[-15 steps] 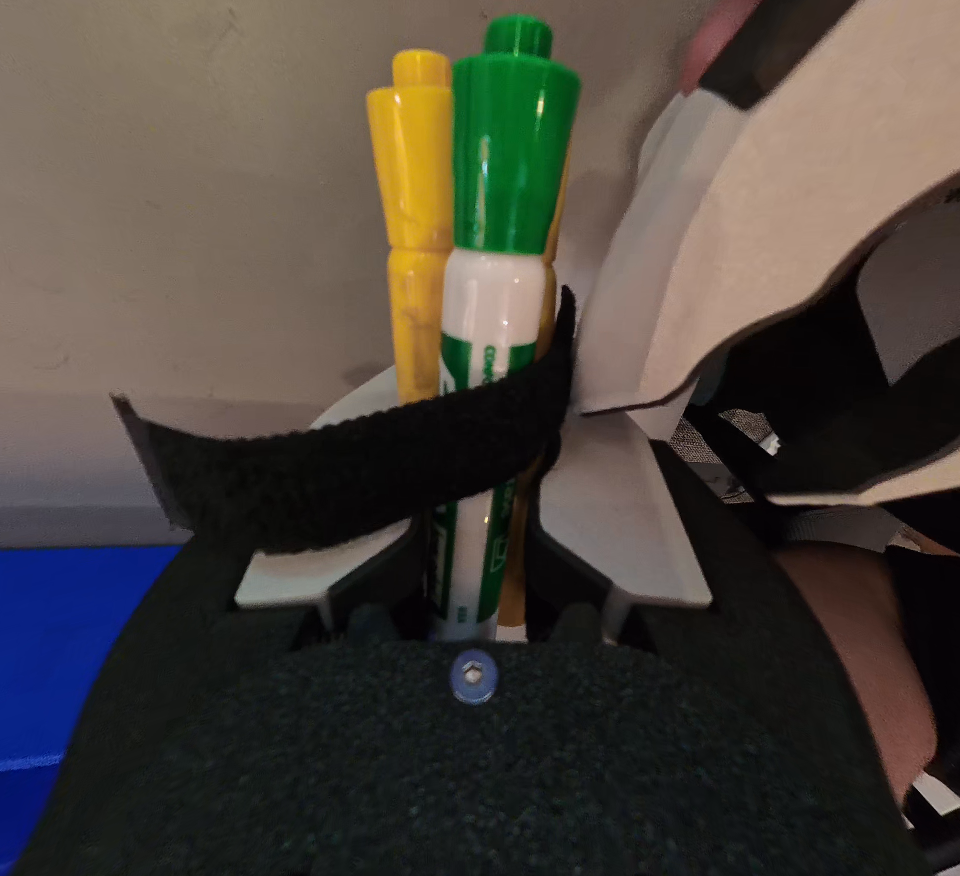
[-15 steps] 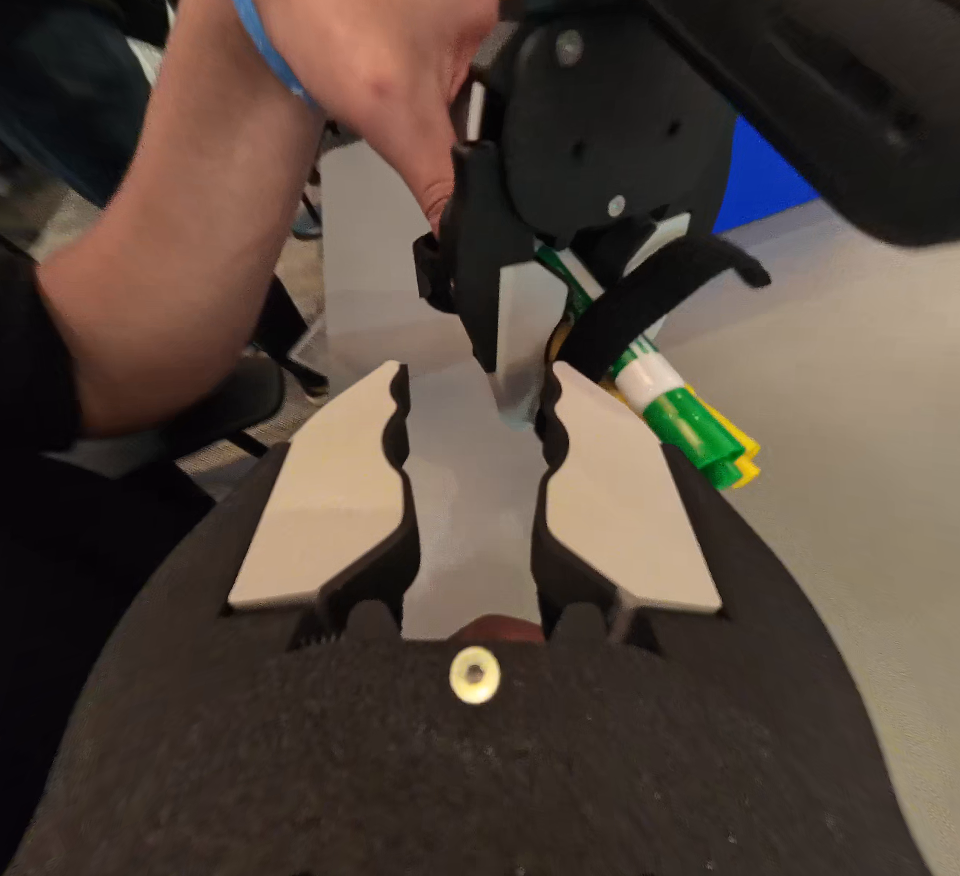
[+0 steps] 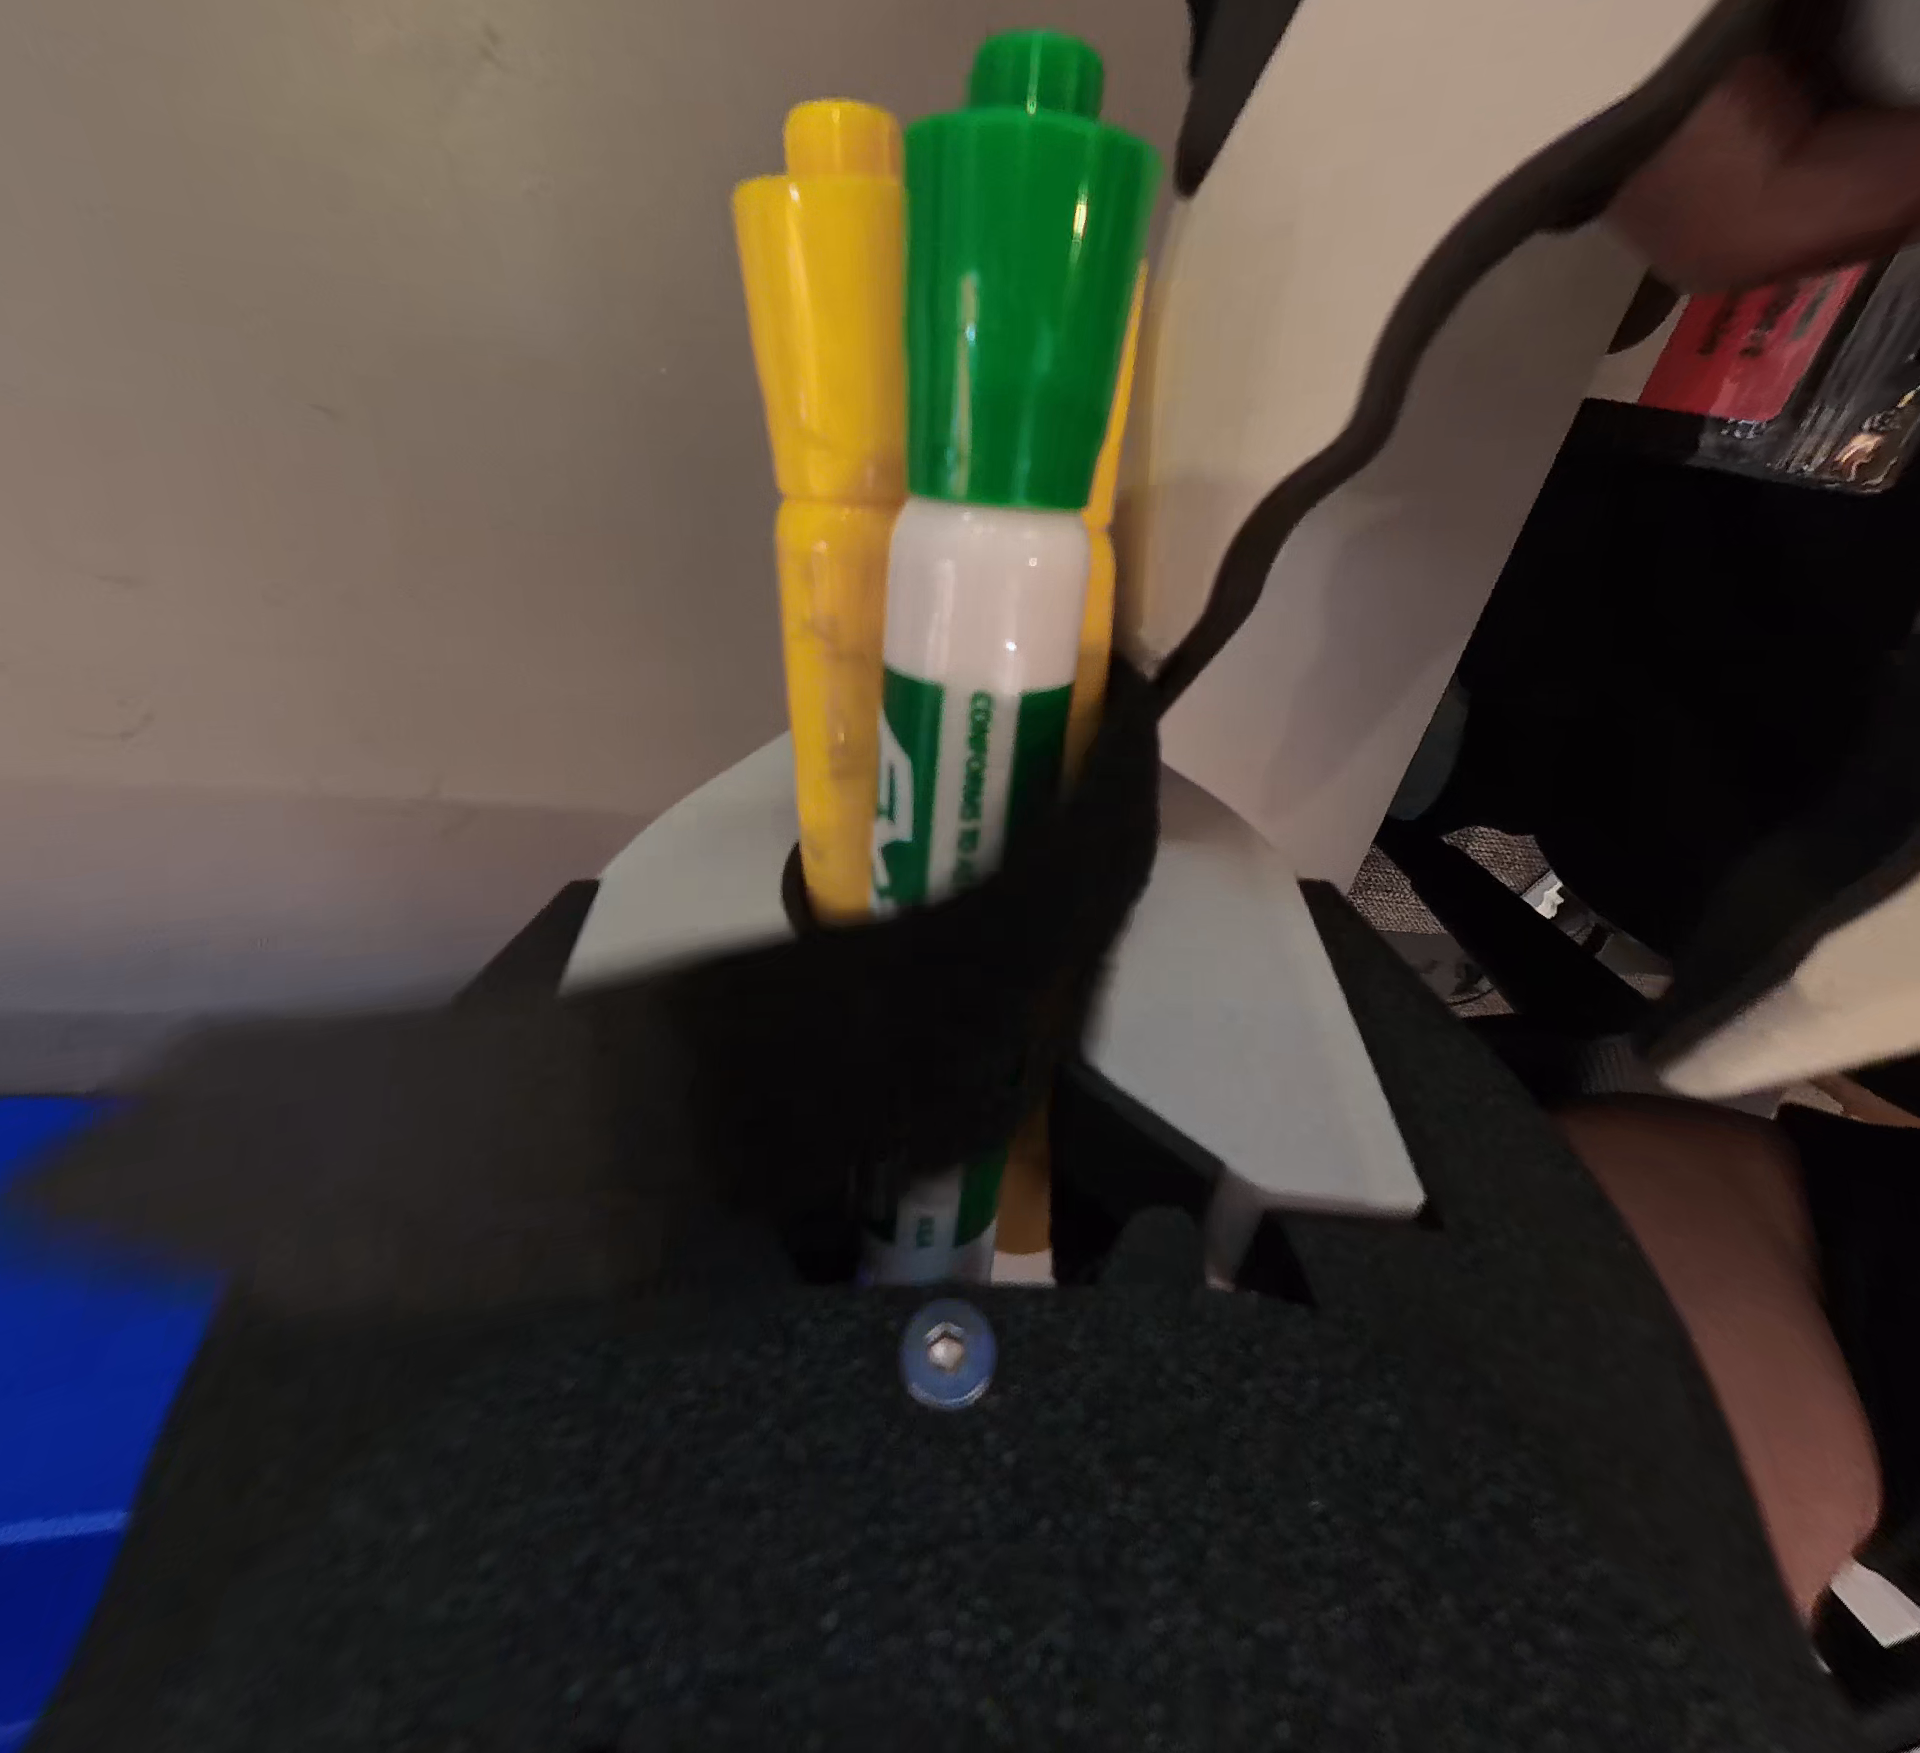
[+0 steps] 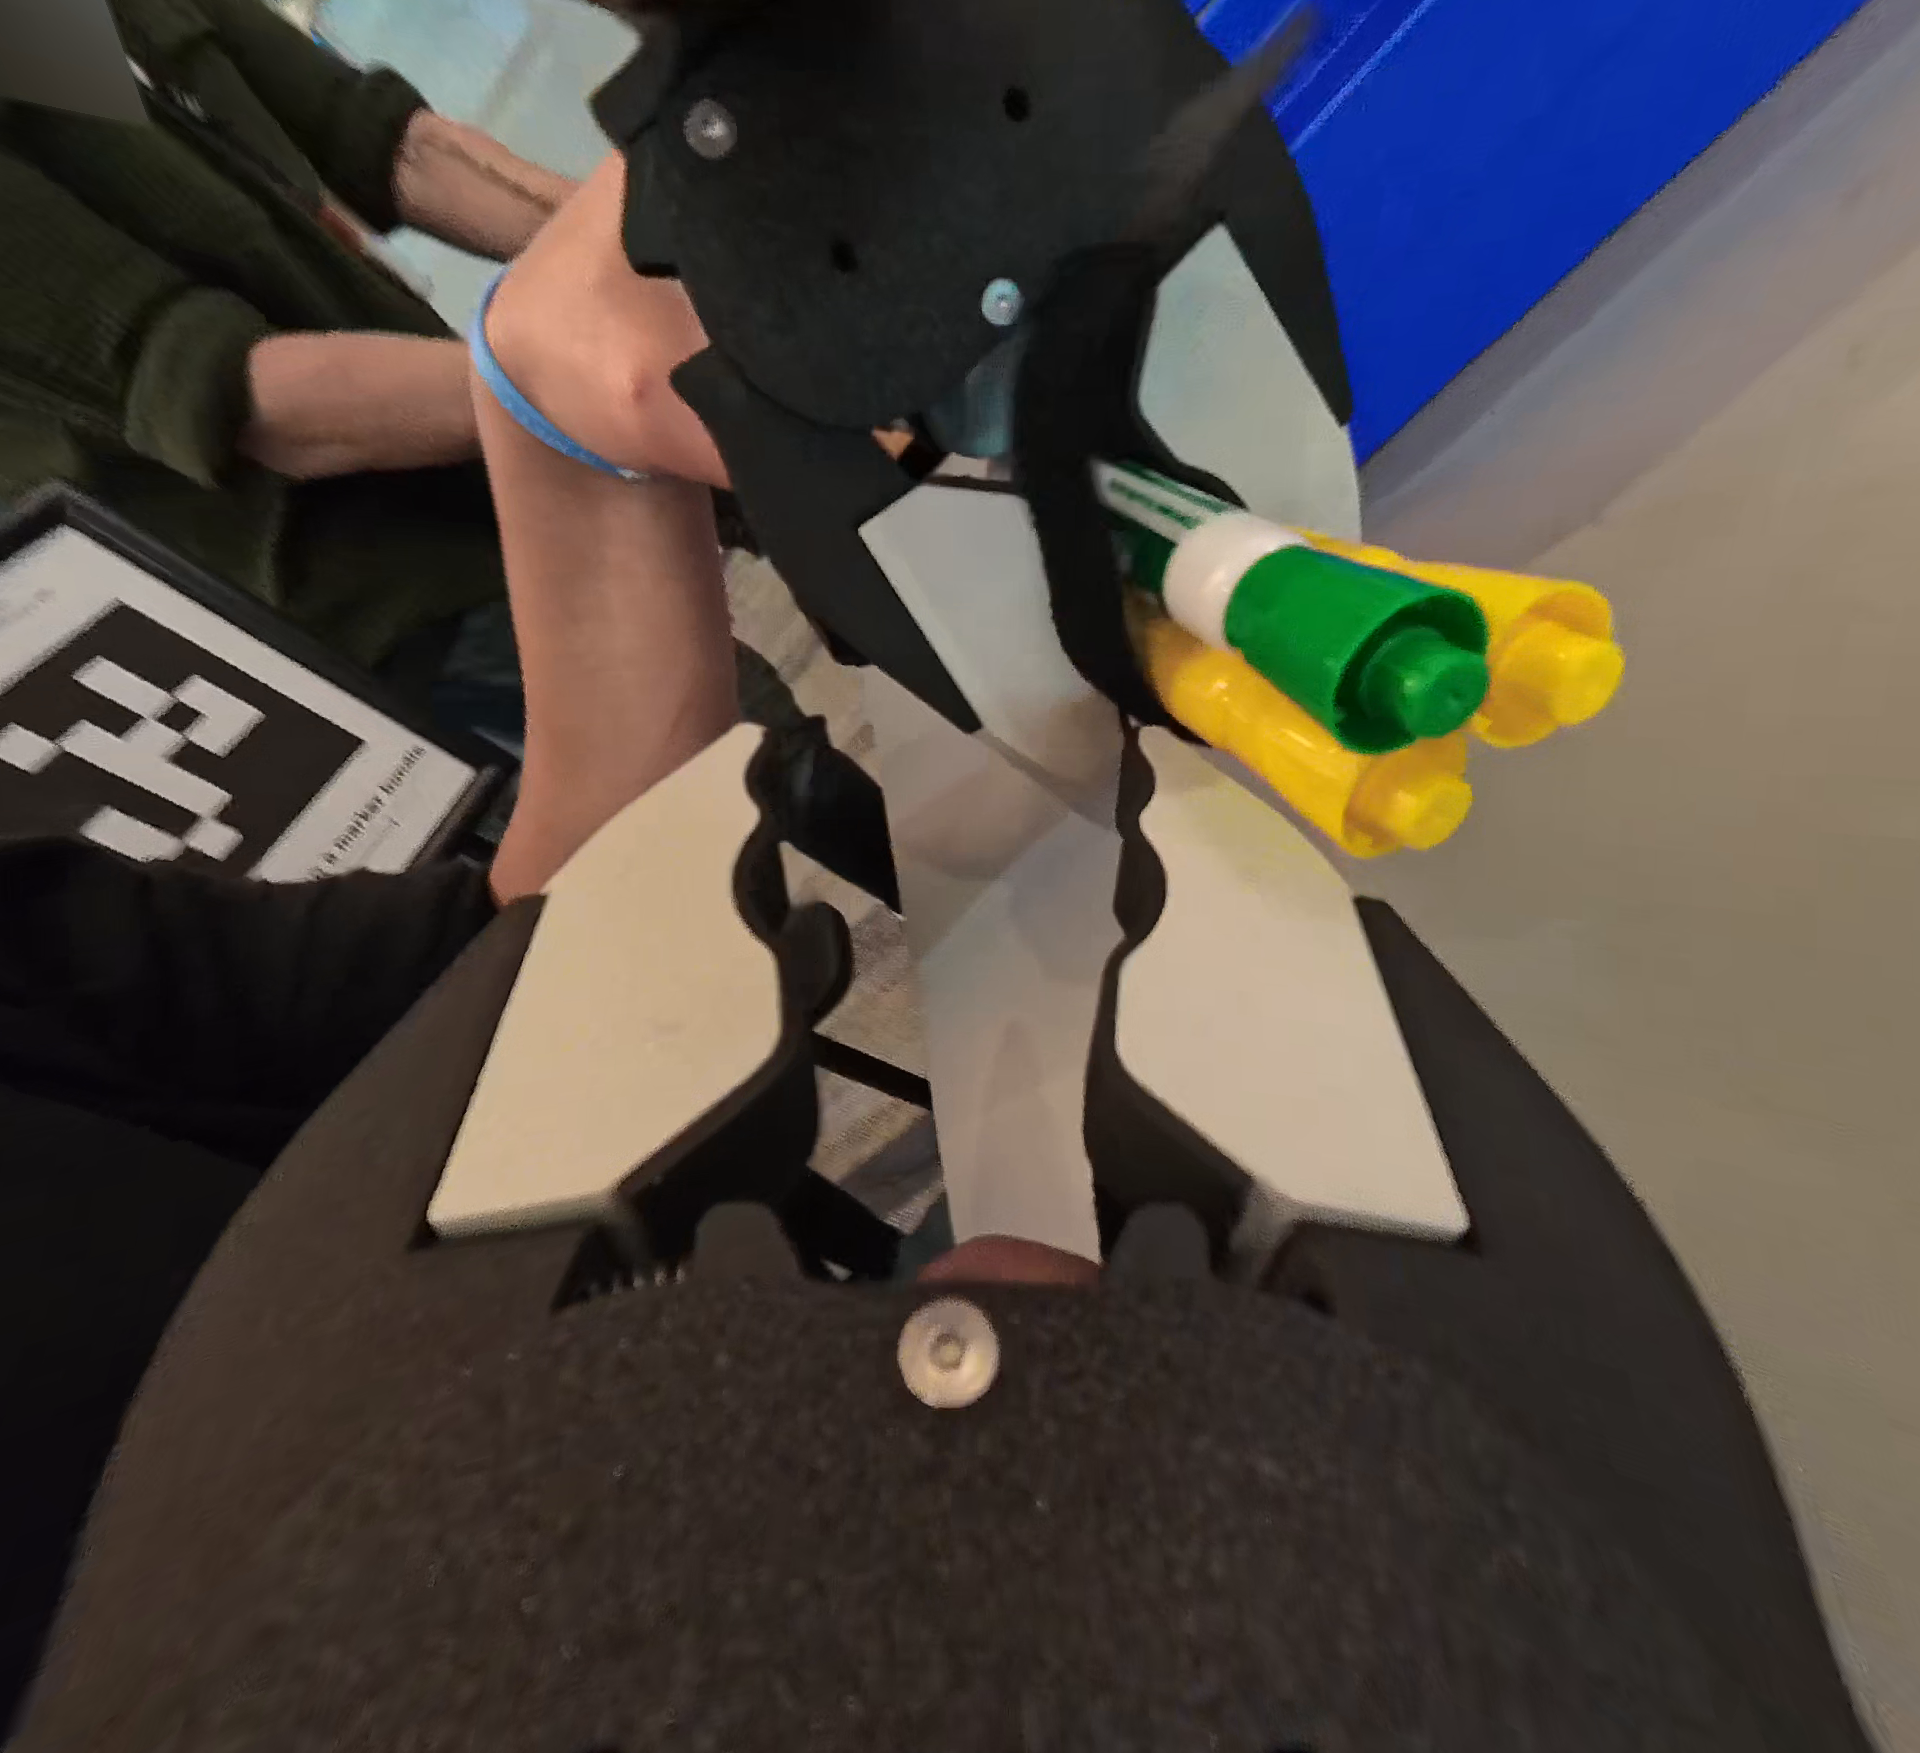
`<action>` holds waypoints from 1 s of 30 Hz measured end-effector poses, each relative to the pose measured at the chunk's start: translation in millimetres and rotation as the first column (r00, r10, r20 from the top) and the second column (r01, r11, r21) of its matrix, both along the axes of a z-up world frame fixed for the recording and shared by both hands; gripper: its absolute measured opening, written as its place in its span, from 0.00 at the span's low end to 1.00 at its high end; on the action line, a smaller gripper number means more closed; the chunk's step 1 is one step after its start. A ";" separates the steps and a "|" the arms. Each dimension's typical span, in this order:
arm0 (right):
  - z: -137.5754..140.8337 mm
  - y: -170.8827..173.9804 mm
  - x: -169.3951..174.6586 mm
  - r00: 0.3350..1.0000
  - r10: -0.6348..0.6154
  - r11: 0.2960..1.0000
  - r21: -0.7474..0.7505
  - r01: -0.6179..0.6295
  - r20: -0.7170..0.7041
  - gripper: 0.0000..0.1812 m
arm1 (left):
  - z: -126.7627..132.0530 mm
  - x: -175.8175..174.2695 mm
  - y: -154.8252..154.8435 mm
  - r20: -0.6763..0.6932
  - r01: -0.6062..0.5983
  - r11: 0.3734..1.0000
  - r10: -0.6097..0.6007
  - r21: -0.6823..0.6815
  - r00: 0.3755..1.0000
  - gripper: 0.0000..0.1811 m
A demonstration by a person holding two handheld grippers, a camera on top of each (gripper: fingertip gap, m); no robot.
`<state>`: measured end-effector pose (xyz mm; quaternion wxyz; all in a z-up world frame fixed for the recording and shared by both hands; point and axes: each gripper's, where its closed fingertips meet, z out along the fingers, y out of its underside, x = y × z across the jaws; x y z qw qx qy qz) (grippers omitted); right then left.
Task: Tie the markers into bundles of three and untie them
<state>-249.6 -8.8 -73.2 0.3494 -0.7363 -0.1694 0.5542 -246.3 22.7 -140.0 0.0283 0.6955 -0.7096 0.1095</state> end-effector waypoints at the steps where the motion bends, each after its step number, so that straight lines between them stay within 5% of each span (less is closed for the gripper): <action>1: -0.6 0.9 -0.3 1.000 -0.012 1.000 -0.026 0.011 -0.028 0.34 | -0.1 0.2 -0.3 0.000 0.001 1.000 -0.001 -0.001 1.000 0.23; 15: 2.9 16.7 15.3 0.913 -0.173 0.960 -0.271 0.073 -0.368 0.36 | 1.6 2.5 -2.6 -0.001 0.016 1.000 -0.015 0.014 1.000 0.23; 23: -2.1 19.1 21.4 0.918 -0.163 0.960 -0.275 0.062 -0.361 0.37 | 4.6 4.4 -7.3 0.006 0.031 1.000 -0.031 0.007 1.000 0.23; 30: -11.3 16.6 22.2 0.972 -0.114 0.986 -0.144 0.085 -0.207 0.34 | 4.5 4.4 -9.5 0.009 0.037 0.999 -0.037 -0.005 0.999 0.23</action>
